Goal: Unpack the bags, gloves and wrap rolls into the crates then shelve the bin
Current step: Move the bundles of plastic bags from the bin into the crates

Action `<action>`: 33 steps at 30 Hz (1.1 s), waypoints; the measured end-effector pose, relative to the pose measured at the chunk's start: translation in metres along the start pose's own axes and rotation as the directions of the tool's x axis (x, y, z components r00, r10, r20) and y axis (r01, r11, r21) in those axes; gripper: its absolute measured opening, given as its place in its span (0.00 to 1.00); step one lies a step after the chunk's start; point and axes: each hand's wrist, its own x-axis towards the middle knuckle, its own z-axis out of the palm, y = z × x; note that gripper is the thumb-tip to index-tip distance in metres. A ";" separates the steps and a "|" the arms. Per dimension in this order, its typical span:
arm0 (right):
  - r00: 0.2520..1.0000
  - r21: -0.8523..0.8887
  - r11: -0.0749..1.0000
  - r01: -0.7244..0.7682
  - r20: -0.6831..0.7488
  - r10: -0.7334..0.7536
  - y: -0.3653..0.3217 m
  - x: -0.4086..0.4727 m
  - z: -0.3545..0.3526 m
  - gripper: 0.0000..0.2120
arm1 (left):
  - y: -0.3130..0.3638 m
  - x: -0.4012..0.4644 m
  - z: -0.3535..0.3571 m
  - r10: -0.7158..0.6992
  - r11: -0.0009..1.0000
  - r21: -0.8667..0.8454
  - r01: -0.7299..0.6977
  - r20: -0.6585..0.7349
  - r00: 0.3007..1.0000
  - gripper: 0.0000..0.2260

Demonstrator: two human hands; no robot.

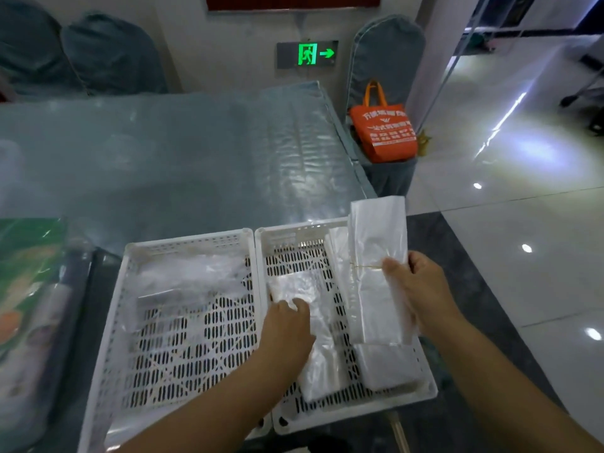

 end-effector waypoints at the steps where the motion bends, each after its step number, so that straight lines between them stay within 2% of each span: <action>1: 1.000 0.002 1.000 0.002 0.000 -0.002 0.002 0.000 0.000 0.04 | 0.000 0.001 0.003 0.010 0.998 0.063 -0.010 -0.009 1.000 0.32; 3: 1.000 0.013 1.000 0.008 0.006 -0.008 0.005 -0.001 0.000 0.03 | 0.004 0.003 0.009 0.003 0.995 0.100 -0.001 -0.028 1.000 0.32; 4: 1.000 0.021 1.000 0.007 0.009 -0.008 0.007 -0.001 0.000 0.02 | 0.007 0.003 0.010 -0.014 0.998 0.058 0.015 -0.024 1.000 0.31; 6: 1.000 0.030 1.000 0.006 0.010 -0.006 0.009 0.000 0.000 0.02 | 0.014 0.001 0.011 -0.062 0.991 -0.118 0.062 0.003 0.998 0.32; 8: 1.000 0.023 1.000 0.006 0.005 -0.006 0.011 0.000 0.000 0.02 | 0.019 -0.001 0.014 -0.119 0.936 -0.331 0.117 0.015 0.993 0.34; 10: 1.000 0.011 1.000 -0.002 0.006 0.002 0.013 0.001 -0.001 0.01 | 0.021 -0.001 0.014 -0.198 0.815 -0.549 0.187 0.040 0.979 0.36; 13: 1.000 0.000 1.000 -0.021 0.018 0.021 0.017 0.003 -0.003 0.02 | 0.023 0.003 0.013 -0.333 0.479 -0.817 0.322 0.170 0.928 0.37; 14: 0.999 -0.005 1.000 -0.026 0.023 0.026 0.019 0.003 -0.003 0.02 | 0.023 0.005 0.013 -0.361 0.404 -0.844 0.352 0.207 0.910 0.34; 16: 0.999 -0.017 0.999 -0.032 0.026 0.033 0.020 0.004 -0.003 0.02 | 0.024 0.010 0.013 -0.380 0.319 -0.865 0.388 0.258 0.888 0.23; 17: 0.999 -0.024 0.999 -0.033 0.028 0.033 0.021 0.004 -0.003 0.02 | 0.024 0.012 0.012 -0.380 0.298 -0.873 0.386 0.262 0.887 0.16; 19: 0.999 -0.033 0.999 -0.033 0.030 0.034 0.022 0.004 -0.003 0.02 | 0.024 0.014 0.011 -0.369 0.337 -0.874 0.350 0.219 0.903 0.07; 21: 0.999 -0.039 0.999 -0.029 0.035 0.030 0.021 0.003 -0.002 0.02 | 0.026 0.013 0.011 -0.352 0.346 -0.889 0.302 0.176 0.920 0.08; 24: 0.998 -0.056 0.998 -0.017 0.067 0.021 0.021 0.000 0.002 0.02 | 0.021 0.009 0.004 -0.335 0.261 -0.917 0.301 0.207 0.919 0.08; 26: 0.994 -0.083 0.996 -0.020 0.102 0.028 0.022 -0.005 0.009 0.07 | 0.002 0.008 -0.008 -0.390 0.216 -0.927 0.306 0.205 0.898 0.06; 28: 0.988 -0.123 0.992 -0.034 0.146 0.052 0.025 -0.010 0.021 0.13 | -0.030 0.006 -0.027 -0.505 0.169 -0.947 0.274 0.156 0.849 0.06; 31: 0.974 -0.120 0.992 -0.039 0.218 0.064 0.031 -0.021 0.047 0.06 | -0.085 -0.004 -0.056 -0.659 0.106 -0.973 0.204 0.085 0.747 0.08; 33: 0.964 -0.139 0.989 -0.052 0.250 0.086 0.037 -0.030 0.067 0.04 | -0.111 -0.014 -0.065 -0.698 0.074 -0.979 0.191 0.086 0.710 0.10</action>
